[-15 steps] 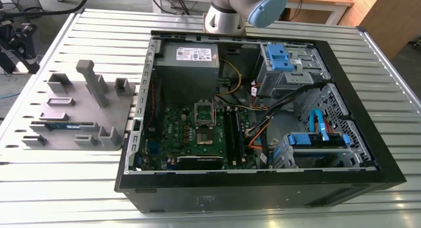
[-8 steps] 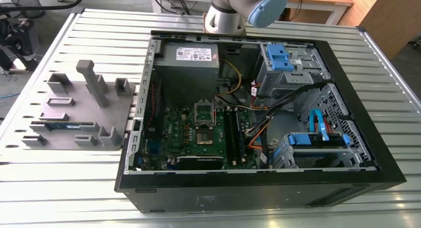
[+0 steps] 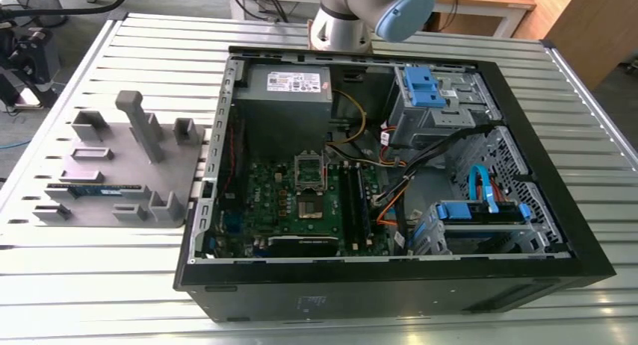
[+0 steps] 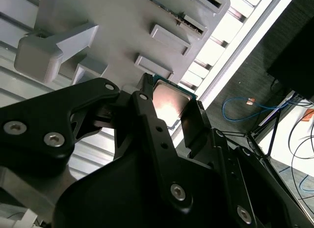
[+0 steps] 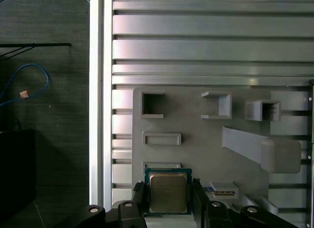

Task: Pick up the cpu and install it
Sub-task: 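Pick up the cpu and move it towards the insertion slot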

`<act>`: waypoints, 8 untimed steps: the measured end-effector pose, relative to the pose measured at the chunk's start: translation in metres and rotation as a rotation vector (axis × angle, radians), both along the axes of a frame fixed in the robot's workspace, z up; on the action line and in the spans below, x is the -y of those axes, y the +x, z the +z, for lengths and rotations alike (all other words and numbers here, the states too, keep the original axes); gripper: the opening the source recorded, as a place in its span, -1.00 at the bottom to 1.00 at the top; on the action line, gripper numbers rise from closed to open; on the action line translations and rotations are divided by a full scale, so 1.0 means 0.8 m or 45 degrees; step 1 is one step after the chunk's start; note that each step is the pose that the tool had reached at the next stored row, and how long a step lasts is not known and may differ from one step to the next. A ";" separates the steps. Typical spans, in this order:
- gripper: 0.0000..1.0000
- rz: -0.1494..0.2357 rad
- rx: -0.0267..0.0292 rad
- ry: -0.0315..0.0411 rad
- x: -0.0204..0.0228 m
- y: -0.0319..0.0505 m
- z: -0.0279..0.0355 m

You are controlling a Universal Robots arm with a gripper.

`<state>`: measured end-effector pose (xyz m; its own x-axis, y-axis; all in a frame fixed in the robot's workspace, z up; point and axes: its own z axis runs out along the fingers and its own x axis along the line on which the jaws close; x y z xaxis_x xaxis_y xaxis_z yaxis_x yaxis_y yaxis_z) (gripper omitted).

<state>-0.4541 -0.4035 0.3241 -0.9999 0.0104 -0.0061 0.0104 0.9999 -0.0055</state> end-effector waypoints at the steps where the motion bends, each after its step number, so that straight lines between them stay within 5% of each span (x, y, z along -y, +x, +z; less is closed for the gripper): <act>1: -0.06 0.000 0.0002 0.0001 0.0000 0.000 -0.0001; 8: -0.06 0.000 -0.0001 0.0001 0.0000 0.000 0.0055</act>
